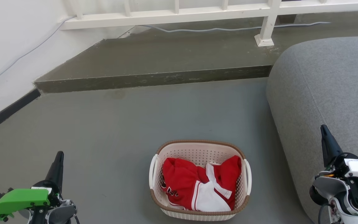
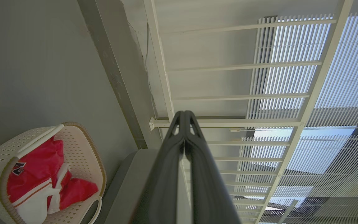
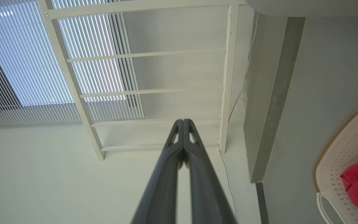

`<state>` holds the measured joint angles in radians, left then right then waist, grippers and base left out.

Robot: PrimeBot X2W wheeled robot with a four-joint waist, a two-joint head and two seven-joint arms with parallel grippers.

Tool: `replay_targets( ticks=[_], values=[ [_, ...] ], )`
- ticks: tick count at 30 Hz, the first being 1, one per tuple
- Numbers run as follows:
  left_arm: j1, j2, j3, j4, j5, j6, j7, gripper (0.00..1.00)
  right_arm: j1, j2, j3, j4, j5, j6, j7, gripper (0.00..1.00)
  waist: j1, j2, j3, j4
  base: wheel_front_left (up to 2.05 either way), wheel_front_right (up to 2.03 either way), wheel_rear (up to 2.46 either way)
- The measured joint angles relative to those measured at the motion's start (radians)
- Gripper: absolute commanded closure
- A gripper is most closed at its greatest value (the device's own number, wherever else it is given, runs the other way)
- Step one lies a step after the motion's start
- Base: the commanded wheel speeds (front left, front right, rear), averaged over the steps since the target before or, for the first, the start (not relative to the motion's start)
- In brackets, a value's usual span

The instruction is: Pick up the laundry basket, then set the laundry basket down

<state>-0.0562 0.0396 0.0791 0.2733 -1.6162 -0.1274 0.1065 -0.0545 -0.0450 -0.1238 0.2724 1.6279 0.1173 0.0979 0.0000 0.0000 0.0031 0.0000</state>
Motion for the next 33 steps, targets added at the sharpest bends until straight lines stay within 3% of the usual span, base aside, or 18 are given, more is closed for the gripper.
replay_targets(
  ticks=[26,27,33],
  values=[
    [0.000,0.000,0.000,0.000,0.000,0.000,0.000,1.00,0.000,0.000,0.000,0.000,0.000,0.000,0.000,1.00,0.0000,0.0000,0.000,0.000,0.00,0.00,0.00],
    [0.002,-0.001,-0.001,0.005,0.000,0.000,0.000,0.00,0.002,0.001,0.000,0.004,0.000,-0.002,0.000,0.00,0.0000,0.0000,0.000,0.000,0.00,0.00,0.00],
    [0.041,-0.023,-0.012,0.048,0.000,0.000,-0.002,0.00,0.050,0.025,0.004,0.048,0.000,-0.004,0.000,0.00,0.0000,0.0000,0.000,0.000,0.00,0.00,0.00]
  ],
)
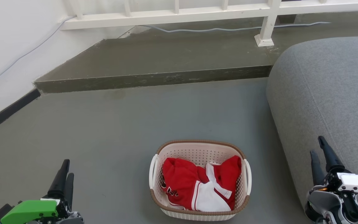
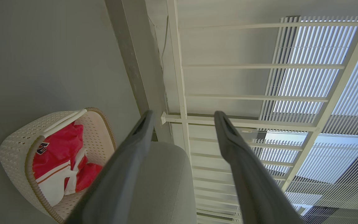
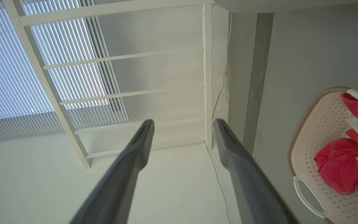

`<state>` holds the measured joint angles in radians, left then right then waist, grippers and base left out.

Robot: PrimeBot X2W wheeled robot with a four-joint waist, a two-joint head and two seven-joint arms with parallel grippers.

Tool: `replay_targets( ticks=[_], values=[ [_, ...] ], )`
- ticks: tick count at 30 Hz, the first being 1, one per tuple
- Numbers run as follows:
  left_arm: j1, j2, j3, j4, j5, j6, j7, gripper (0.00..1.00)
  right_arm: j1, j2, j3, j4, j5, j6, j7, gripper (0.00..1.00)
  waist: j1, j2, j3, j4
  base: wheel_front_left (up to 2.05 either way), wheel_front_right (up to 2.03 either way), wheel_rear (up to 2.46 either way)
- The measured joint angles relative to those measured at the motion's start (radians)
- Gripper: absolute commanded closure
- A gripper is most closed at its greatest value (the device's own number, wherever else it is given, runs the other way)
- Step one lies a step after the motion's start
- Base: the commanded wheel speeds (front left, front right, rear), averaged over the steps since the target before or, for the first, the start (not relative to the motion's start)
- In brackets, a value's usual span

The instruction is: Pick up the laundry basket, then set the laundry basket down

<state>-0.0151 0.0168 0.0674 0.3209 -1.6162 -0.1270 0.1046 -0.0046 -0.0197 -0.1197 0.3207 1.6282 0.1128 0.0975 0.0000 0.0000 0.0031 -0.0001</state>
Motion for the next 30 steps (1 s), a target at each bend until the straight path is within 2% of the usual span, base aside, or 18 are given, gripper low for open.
replay_targets(
  ticks=[18,30],
  values=[
    [-0.002,0.001,-0.037,-0.033,0.022,0.000,-0.053,0.00,-0.003,-0.003,0.034,-0.046,-0.012,0.000,-0.037,0.00,0.0000,0.0000,0.002,0.002,0.00,0.00,0.00],
    [-0.007,0.014,-0.083,-0.056,0.127,0.000,-0.090,0.00,-0.009,-0.032,0.077,-0.086,-0.118,0.000,-0.083,0.00,0.0000,0.0000,0.005,0.004,0.00,0.00,0.00]
  ],
)
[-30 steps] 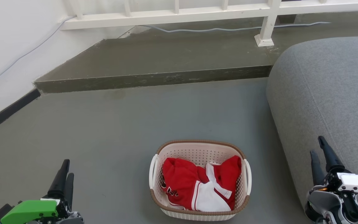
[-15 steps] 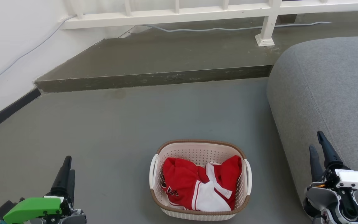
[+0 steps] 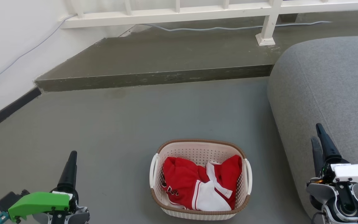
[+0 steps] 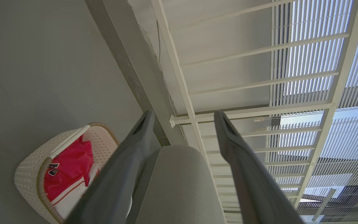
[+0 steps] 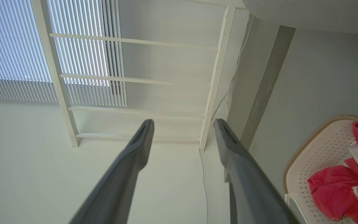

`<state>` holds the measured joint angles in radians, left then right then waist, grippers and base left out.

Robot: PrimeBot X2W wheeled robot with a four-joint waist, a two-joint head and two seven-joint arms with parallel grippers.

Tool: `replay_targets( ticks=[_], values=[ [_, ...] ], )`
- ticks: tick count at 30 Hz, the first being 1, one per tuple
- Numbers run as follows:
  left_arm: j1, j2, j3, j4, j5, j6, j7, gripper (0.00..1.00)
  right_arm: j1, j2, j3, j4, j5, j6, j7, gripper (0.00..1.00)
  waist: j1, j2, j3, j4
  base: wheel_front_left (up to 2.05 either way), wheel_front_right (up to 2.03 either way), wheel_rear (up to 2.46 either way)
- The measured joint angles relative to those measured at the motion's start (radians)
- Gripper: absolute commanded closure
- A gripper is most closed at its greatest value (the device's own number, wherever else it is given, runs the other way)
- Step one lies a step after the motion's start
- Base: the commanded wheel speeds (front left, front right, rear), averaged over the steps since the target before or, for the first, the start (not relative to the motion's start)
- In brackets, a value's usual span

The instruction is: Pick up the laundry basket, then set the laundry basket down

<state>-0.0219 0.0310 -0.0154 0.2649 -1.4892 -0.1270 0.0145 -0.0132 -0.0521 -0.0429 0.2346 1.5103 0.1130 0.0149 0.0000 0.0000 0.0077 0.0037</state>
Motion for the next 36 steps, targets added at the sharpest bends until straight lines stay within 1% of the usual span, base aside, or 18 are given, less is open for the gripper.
replay_targets(
  ticks=[8,13,18,24,27,29,32,36],
  values=[
    [-0.015,0.028,-0.041,-0.013,0.112,0.000,-0.030,0.00,-0.005,-0.016,0.028,-0.010,-0.063,0.000,-0.032,0.00,0.0000,0.0000,0.004,0.001,0.00,0.00,0.00],
    [-0.027,0.033,-0.050,-0.021,0.191,0.000,-0.043,0.00,-0.007,-0.046,0.047,-0.011,-0.143,0.000,-0.046,0.00,0.0000,0.0000,0.006,0.001,0.00,0.00,0.00],
    [-0.037,0.043,-0.055,-0.035,0.289,0.000,-0.060,0.00,-0.013,-0.058,0.068,-0.011,-0.216,0.000,-0.064,0.00,0.0000,0.0000,0.009,0.001,0.00,0.00,0.00],
    [-0.039,0.047,-0.063,-0.049,0.406,0.000,-0.078,0.00,-0.021,-0.087,0.084,-0.008,-0.338,-0.001,-0.080,0.00,0.0000,0.0000,0.015,0.000,0.00,0.00,0.00],
    [-0.040,0.048,-0.070,-0.056,0.465,0.011,-0.087,0.00,-0.025,-0.094,0.087,-0.010,-0.400,-0.011,-0.090,0.00,0.0000,0.0000,0.018,0.001,0.00,0.00,0.00],
    [-0.040,0.048,-0.080,-0.060,0.504,0.013,-0.093,0.00,-0.030,-0.098,0.088,-0.012,-0.435,-0.025,-0.096,0.00,0.0000,0.0000,0.020,0.001,0.00,0.00,0.00],
    [-0.041,0.048,-0.088,-0.064,0.552,0.022,-0.102,0.00,-0.041,-0.100,0.093,-0.016,-0.480,-0.035,-0.104,0.00,0.0000,0.0000,0.023,0.003,0.00,0.00,0.00],
    [-0.041,0.047,-0.099,-0.069,0.608,0.023,-0.113,0.00,-0.042,-0.099,0.103,-0.021,-0.539,-0.045,-0.114,0.00,0.0000,0.0000,0.027,0.004,0.00,0.00,0.00]
  ],
)
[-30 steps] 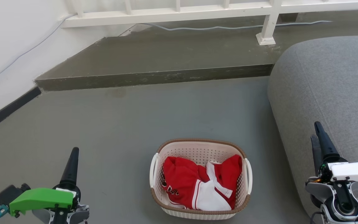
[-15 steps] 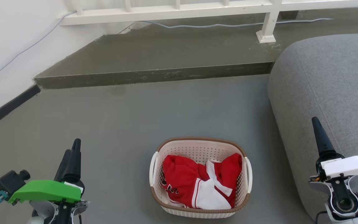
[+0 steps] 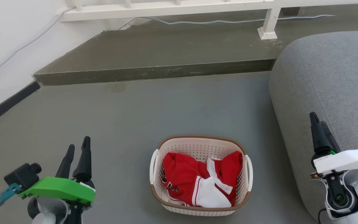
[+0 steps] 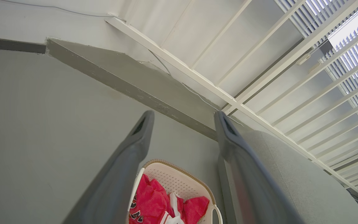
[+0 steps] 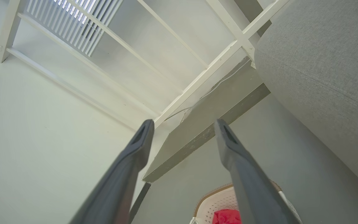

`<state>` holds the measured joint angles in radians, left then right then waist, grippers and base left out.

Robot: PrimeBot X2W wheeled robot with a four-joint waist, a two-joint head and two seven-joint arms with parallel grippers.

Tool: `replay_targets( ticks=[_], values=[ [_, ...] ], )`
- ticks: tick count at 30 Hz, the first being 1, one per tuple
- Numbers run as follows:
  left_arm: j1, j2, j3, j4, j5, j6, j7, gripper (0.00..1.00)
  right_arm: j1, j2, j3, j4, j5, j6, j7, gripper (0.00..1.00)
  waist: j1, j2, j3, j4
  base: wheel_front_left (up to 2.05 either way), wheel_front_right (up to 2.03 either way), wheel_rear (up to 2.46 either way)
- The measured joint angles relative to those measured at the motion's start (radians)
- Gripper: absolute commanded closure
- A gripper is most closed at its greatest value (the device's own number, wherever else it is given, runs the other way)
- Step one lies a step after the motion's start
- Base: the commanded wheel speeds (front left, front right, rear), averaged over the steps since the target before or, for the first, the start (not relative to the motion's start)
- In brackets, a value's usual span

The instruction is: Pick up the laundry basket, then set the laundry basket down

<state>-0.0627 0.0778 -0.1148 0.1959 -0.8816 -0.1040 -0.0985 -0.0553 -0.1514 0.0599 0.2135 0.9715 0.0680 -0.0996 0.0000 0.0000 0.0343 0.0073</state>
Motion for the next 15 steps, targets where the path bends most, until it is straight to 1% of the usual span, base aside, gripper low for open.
replay_targets(
  ticks=[8,13,15],
  values=[
    [-0.005,-0.008,-0.020,-0.012,0.109,0.008,-0.027,0.00,-0.003,0.002,0.012,-0.006,-0.100,-0.025,-0.027,0.00,0.0000,0.0000,0.005,0.001,0.00,0.00,0.00],
    [-0.009,-0.014,-0.028,-0.018,0.171,0.008,-0.040,0.00,-0.004,0.007,0.014,-0.010,-0.157,-0.028,-0.041,0.00,0.0000,0.0000,0.009,0.001,0.00,0.00,0.00],
    [-0.015,-0.016,-0.032,-0.021,0.190,0.008,-0.049,0.00,-0.005,0.009,0.017,-0.012,-0.184,-0.035,-0.049,0.00,0.0000,0.0000,0.010,0.001,0.00,0.00,0.00]
  ],
)
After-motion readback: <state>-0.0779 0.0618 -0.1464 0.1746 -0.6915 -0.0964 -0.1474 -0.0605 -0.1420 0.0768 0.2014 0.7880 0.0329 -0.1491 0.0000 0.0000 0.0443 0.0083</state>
